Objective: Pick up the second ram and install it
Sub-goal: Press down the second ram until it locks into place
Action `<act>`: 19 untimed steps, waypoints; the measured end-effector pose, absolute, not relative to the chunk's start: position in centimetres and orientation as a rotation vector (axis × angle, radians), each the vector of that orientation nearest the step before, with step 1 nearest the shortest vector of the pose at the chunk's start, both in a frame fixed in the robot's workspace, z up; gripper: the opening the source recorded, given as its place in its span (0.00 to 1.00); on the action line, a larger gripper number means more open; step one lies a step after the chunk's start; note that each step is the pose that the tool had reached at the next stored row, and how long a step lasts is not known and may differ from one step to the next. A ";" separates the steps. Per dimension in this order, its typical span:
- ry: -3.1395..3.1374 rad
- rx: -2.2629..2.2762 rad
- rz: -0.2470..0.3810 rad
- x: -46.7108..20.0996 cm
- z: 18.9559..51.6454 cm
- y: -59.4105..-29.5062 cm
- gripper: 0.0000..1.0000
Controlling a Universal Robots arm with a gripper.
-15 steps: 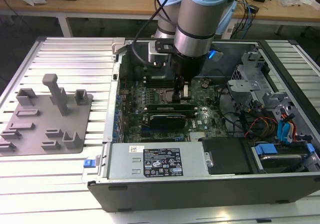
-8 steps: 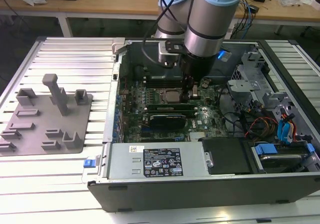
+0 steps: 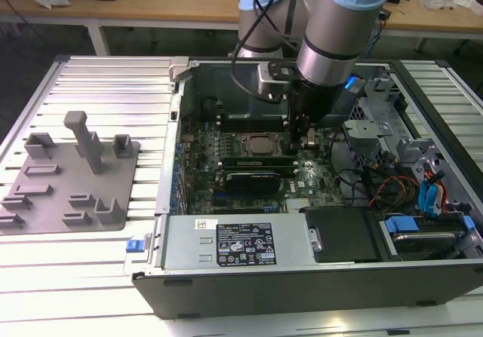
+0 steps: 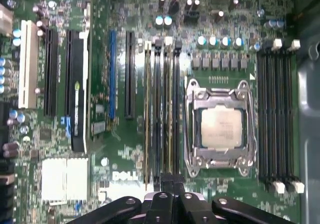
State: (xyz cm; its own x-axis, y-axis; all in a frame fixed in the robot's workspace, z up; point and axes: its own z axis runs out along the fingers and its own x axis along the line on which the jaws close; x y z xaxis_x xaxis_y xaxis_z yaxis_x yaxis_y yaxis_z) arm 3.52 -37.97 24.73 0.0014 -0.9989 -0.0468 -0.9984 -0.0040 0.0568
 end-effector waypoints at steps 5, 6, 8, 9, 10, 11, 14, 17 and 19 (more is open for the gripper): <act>-2.222 2.230 -0.093 3.8 24.5 -38.0 0.08; -2.223 2.229 -0.094 3.7 24.5 -38.0 0.08; -2.224 2.228 -0.093 3.5 24.4 -38.0 0.08; -2.225 2.228 -0.093 3.4 24.3 -38.0 0.08; -2.225 2.228 -0.093 3.4 24.1 -38.0 0.08; -2.225 2.228 -0.093 3.4 24.1 -38.0 0.08; -2.227 2.230 -0.095 3.3 23.9 -37.9 0.08; -2.229 2.232 -0.093 3.2 23.7 -37.9 0.08; -2.231 2.235 -0.095 3.1 23.7 -37.9 0.08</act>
State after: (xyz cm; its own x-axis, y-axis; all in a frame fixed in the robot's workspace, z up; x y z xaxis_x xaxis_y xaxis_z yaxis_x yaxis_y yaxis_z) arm 3.14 -37.89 23.66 0.0009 -0.9985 -0.0551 -0.9995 -0.0025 0.0301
